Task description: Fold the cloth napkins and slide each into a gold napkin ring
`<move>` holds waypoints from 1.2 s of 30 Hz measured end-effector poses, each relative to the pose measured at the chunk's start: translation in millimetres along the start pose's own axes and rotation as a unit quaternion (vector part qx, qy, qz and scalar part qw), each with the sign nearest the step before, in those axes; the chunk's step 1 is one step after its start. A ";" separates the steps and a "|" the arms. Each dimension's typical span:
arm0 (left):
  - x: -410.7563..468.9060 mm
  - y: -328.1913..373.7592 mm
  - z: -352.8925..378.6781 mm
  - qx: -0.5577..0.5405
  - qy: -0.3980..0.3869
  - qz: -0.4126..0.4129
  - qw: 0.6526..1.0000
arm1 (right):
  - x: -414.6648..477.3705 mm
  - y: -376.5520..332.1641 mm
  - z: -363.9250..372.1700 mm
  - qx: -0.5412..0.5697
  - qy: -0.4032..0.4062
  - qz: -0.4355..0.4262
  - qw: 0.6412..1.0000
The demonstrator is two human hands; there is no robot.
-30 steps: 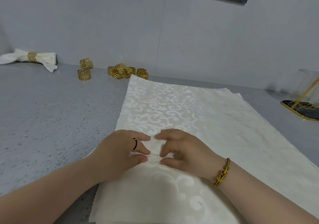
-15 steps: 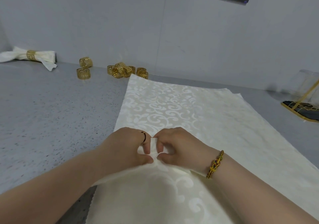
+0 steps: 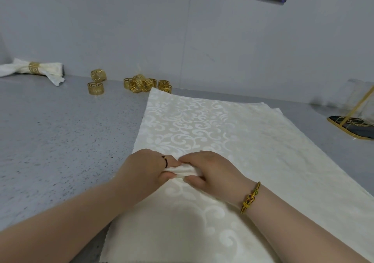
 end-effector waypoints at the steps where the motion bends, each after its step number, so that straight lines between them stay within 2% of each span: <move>1: -0.2 -0.5 0.8 0.002 0.001 -0.001 1.000 | -0.6 0.2 -1.2 -0.004 0.009 -0.004 1.000; 3: -1.1 3.0 -2.8 0.011 0.001 0.014 1.000 | 0.1 0.1 -2.0 -0.002 0.023 -0.004 1.000; 10: 3.5 5.1 -14.9 0.040 0.078 0.039 0.995 | 2.6 0.6 -2.3 0.021 0.090 0.013 0.996; 12: 5.6 -4.7 -11.2 0.037 0.075 0.040 0.996 | 9.8 0.7 -5.1 0.025 0.103 0.021 0.994; 16: 6.3 -16.5 -4.9 0.033 0.041 0.018 0.998 | 20.9 -1.3 2.3 0.045 0.073 0.037 0.996; 22: 12.0 -16.7 -14.5 0.059 0.110 0.038 0.991 | 27.5 9.2 -9.1 0.118 0.002 0.068 0.991; 24: 17.0 -30.4 -19.5 0.042 0.131 0.017 0.990 | 37.4 22.2 -22.6 0.151 0.039 0.086 0.984; 26: 20.7 -58.0 -16.6 0.028 0.134 -0.024 0.990 | 55.0 41.0 -33.4 0.140 0.072 0.107 0.982; 29: 18.6 -95.0 0.6 0.030 0.110 -0.106 0.988 | 93.9 73.7 -36.1 0.098 0.059 0.164 0.980; 32: 22.0 -105.8 8.5 0.028 0.100 -0.155 0.982 | 145.0 105.1 -25.1 0.058 0.040 0.210 0.975; 33: 22.9 -110.6 12.2 0.014 0.076 -0.178 0.981 | 165.3 114.0 -18.9 0.038 0.035 0.216 0.975; 36: 24.2 -118.3 14.7 -0.014 0.073 -0.193 0.978 | 217.0 131.7 -7.3 -0.053 0.029 0.223 0.973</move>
Point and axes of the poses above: each hand's wrist, its own x-axis towards the middle knuckle, its own z-axis out of the palm, y = z × x, the point moved 3 cm from there along x, towards the middle knuckle
